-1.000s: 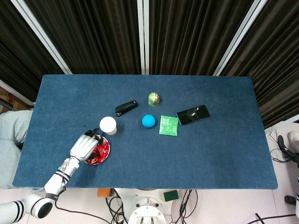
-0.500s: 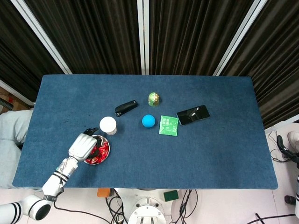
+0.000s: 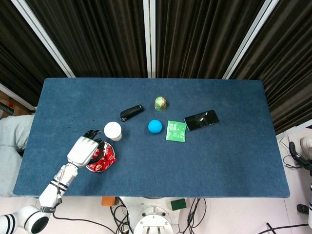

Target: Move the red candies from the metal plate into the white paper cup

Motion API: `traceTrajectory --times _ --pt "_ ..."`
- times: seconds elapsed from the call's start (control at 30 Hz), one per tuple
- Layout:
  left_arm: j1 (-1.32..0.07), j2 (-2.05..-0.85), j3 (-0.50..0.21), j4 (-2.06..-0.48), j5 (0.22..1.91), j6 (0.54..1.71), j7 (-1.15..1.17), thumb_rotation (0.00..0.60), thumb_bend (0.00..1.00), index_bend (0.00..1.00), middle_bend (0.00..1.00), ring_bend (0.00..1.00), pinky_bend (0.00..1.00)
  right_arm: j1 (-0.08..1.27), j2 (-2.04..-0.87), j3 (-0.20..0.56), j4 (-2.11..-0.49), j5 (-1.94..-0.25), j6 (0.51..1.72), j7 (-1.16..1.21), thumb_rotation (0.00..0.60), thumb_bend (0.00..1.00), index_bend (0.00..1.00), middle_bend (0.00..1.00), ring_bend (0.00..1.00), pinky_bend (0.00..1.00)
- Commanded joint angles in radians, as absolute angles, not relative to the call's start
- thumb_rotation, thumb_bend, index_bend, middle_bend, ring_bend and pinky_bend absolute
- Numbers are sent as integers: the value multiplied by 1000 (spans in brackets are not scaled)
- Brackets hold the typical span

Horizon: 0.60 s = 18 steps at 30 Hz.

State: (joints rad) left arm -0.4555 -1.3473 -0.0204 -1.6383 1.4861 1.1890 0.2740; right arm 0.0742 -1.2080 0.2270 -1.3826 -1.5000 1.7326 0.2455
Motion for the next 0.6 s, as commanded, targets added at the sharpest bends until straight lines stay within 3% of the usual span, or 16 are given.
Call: traceTrajectory --times 0.03,0.3,0.6 --pt "-460 -1319 -45 -1665 1491 1208 280 600 365 637 593 180 228 74 -1208 227 -1383 -1500 1733 247 600 339 0 0 0 0" --pt "-538 -1293 -133 -1684 1433 1138 274 600 366 637 592 180 228 72 -1213 225 -1378 -1499 1732 249 600 340 0 0 0 0" --pt "-641 -1384 -182 -1578 1354 1029 295 600 365 634 592 180 228 75 -1208 227 -1381 -1495 1724 243 600 340 0 0 0 0"
